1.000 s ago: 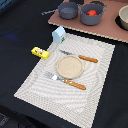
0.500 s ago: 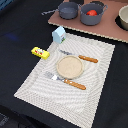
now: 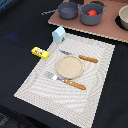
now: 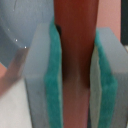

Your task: Interact with the objects in diverse but meaningful ways.

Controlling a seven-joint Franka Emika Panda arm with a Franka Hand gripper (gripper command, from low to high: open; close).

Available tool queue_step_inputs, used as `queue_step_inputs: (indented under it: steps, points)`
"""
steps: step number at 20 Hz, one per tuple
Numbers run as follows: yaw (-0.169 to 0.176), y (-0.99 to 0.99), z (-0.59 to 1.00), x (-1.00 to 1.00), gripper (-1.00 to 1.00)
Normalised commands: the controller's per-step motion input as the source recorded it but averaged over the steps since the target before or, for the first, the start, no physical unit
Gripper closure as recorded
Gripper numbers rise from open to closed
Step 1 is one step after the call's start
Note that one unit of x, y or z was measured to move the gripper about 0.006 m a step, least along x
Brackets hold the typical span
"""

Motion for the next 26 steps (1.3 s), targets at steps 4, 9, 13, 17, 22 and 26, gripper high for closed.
queue_step_inputs:
  steps: [4,9,13,17,22,26]
  points:
    - [0.000,0.22,-0.25,0.03,1.00]
    - [-0.004,0.24,-0.06,0.19,1.00]
    - [-0.031,0.23,0.00,0.35,1.00]
    - [-0.051,0.21,0.00,0.40,1.00]
    - [-0.053,0.20,0.00,0.38,1.00]
    - [-0.052,0.21,0.00,0.39,1.00]
